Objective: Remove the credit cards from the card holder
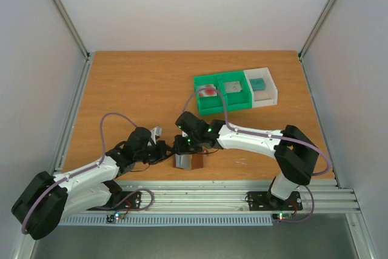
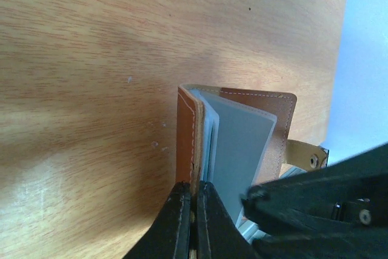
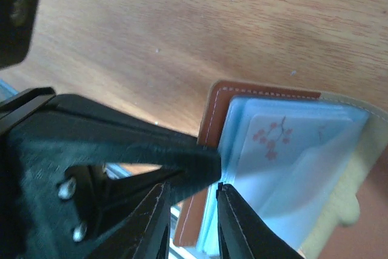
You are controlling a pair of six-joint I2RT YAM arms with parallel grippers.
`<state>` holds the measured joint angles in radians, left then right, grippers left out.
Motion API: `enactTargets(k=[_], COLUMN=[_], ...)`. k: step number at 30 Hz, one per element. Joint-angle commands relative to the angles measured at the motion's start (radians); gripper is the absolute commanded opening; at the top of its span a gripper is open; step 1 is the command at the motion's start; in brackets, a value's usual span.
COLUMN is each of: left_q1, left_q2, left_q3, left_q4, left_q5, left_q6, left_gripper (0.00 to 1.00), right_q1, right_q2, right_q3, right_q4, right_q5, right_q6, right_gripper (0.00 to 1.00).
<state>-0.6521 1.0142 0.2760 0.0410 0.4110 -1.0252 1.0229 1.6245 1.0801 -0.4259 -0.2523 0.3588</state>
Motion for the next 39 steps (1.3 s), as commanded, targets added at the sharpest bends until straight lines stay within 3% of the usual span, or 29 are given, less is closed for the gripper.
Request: enactTargets(k=[1, 13, 19, 21, 27, 34, 39], left_q1=[-0.006, -0.006, -0.005, -0.006, -0.006, -0.006, -0.006], left_q2=[-0.020, -0.007, -0.021, -0.043, -0.152, -0.180, -0.152], left_q3=[-0.015, -0.036, -0.036, -0.033, 0.008, 0.083, 0.107], left_q4=[0.023, 0.025, -0.034, -0.096, -0.282, -0.330, -0.300], left_q5=[-0.014, -0.039, -0.084, -0.103, -0.169, -0.120, -0.087], left_q6=[-0.009, -0.001, 0.015, 0.020, 0.029, 0.056, 0.086], left_gripper=[0.00, 0.00, 0.01, 0.07, 0.46, 0.48, 0.41], right_q1=[0.003, -0.030, -0.073, -0.098, -0.125, -0.126, -0.126], right_q2=[0.064, 0.000, -0.039, -0.051, -0.046, -0.040, -0.031], right_q3=[0.056, -0.124, -0.224, -0.257, -0.272, -0.266, -0.269], right_q4=[-0.010, -0.030, 0.050, 0.106, 0.153, 0.161, 0.196], right_q5=[0.039, 0.147, 0.097, 0.051, -0.013, -0.032, -0.069], right_q6=[0.024, -0.003, -0.014, -0.012, -0.029, -0.027, -0.020], right_gripper=[0.21, 0.18, 0.19, 0.19, 0.18, 0.17, 0.17])
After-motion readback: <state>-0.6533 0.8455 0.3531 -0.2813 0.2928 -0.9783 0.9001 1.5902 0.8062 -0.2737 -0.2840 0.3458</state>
